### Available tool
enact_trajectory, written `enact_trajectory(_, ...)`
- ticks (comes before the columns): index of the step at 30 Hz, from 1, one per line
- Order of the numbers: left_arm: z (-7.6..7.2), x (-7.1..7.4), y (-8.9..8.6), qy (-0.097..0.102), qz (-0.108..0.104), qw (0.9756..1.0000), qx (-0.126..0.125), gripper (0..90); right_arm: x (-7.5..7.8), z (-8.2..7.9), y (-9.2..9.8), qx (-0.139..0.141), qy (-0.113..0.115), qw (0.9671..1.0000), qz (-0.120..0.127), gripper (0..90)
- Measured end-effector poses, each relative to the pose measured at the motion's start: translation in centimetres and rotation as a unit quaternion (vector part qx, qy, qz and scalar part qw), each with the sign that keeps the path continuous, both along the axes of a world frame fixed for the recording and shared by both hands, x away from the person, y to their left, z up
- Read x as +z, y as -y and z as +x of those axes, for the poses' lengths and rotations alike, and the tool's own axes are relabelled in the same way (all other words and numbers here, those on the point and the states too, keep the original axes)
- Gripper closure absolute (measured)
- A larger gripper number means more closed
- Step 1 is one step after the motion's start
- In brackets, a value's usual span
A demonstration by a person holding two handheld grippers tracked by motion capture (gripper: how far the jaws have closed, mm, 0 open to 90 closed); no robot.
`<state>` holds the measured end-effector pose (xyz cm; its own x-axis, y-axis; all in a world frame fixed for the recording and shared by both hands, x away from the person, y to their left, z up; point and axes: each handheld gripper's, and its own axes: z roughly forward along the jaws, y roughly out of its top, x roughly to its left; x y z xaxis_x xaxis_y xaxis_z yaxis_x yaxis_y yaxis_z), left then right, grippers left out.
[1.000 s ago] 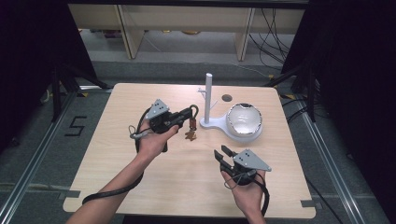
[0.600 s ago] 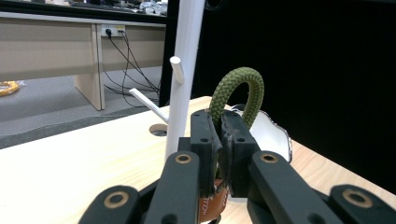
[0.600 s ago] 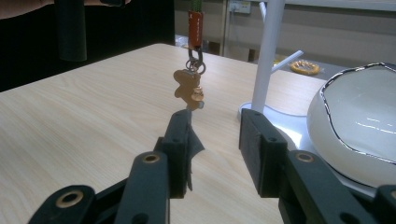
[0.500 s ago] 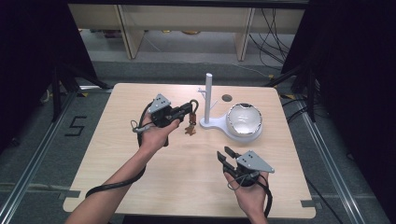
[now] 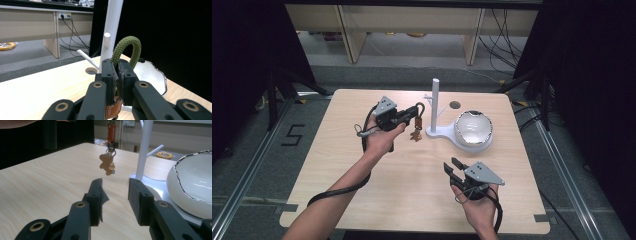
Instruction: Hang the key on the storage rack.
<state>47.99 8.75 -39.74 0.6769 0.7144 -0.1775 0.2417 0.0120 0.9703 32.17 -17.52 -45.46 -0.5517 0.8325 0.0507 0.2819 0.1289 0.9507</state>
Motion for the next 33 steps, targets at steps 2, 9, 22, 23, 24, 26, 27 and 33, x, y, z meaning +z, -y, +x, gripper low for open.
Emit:
enact_trajectory(2, 0.2, 0.1, 0.1, 0.0, 0.002, 1.0, -0.001, 83.9, 0.0, 0.2, 0.1, 0.003, 0.007, 1.0, -0.004, 64.8)
enact_trajectory(9, 0.8, 0.2, 0.5, -0.001, 0.001, 1.0, 0.003, 83.9, 0.0, 0.2, 0.2, 0.007, 0.006, 1.0, -0.004, 64.7)
enact_trajectory(22, 1.7, 0.5, 0.7, -0.004, 0.002, 1.0, 0.007, 83.9, 0.0, 0.4, 0.2, 0.009, 0.018, 0.9997, -0.01, 64.5)
enact_trajectory(23, 1.7, 0.5, 0.7, -0.005, 0.001, 1.0, 0.008, 83.9, 0.0, 0.4, 0.3, 0.009, 0.017, 0.9998, -0.01, 64.5)
enact_trajectory(24, 1.8, 0.5, 0.7, -0.006, 0.003, 0.9999, 0.009, 83.9, 0.0, 0.4, 0.3, 0.009, 0.018, 0.9997, -0.011, 64.5)
enact_trajectory(26, 2.0, 0.5, 0.7, -0.008, 0.001, 0.9999, 0.011, 83.9, 0.0, 0.4, 0.3, 0.009, 0.017, 0.9998, -0.01, 64.5)
enact_trajectory(27, 2.0, 0.5, 0.7, -0.006, 0.002, 0.9999, 0.012, 83.9, 0.0, 0.4, 0.3, 0.009, 0.017, 0.9998, -0.011, 64.5)
enact_trajectory(33, 2.3, 0.6, 0.8, -0.006, 0.002, 0.9999, 0.016, 83.9, 0.0, 0.4, 0.2, 0.011, 0.01, 0.9999, -0.004, 64.3)
